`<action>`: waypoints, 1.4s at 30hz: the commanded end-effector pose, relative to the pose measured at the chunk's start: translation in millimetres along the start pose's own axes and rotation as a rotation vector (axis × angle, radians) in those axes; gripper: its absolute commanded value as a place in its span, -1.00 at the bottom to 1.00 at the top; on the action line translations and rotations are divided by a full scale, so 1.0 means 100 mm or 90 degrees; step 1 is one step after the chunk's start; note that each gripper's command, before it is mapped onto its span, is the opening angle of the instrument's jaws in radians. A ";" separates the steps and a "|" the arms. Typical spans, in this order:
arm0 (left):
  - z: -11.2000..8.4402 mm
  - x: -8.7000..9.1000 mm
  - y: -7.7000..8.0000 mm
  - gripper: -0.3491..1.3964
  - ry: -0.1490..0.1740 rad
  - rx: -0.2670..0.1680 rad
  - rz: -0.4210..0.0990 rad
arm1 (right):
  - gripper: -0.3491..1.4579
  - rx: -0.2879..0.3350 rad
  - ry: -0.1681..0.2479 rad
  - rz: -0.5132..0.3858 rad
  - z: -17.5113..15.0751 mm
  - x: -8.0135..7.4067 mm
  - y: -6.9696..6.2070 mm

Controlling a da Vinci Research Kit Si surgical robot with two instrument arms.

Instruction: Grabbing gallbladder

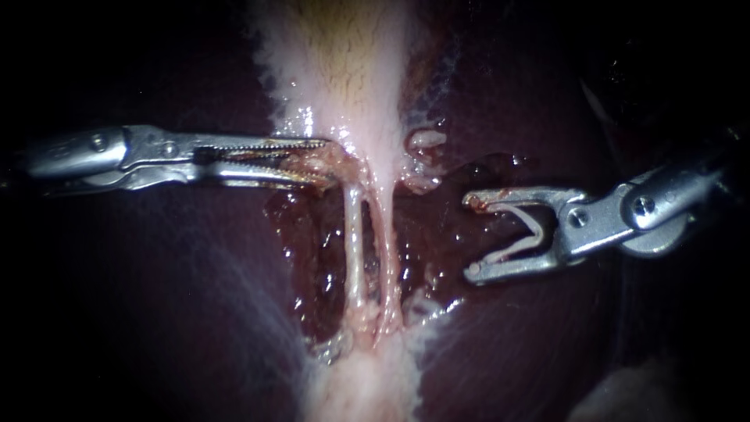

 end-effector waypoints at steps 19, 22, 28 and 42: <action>-0.040 0.033 0.008 -1.00 -0.020 -0.016 -0.036 | -0.07 0.000 0.000 0.000 0.000 0.000 0.000; -0.055 0.044 0.009 -1.00 -0.019 -0.022 -0.054 | -0.07 0.000 0.000 0.000 0.000 0.000 0.000; -0.085 0.075 0.002 -1.00 -0.011 -0.033 -0.066 | -0.07 0.000 0.000 0.000 0.000 0.000 0.000; -0.103 0.088 -0.007 -1.00 -0.001 -0.022 -0.074 | -0.07 0.000 0.000 0.000 0.000 0.000 0.000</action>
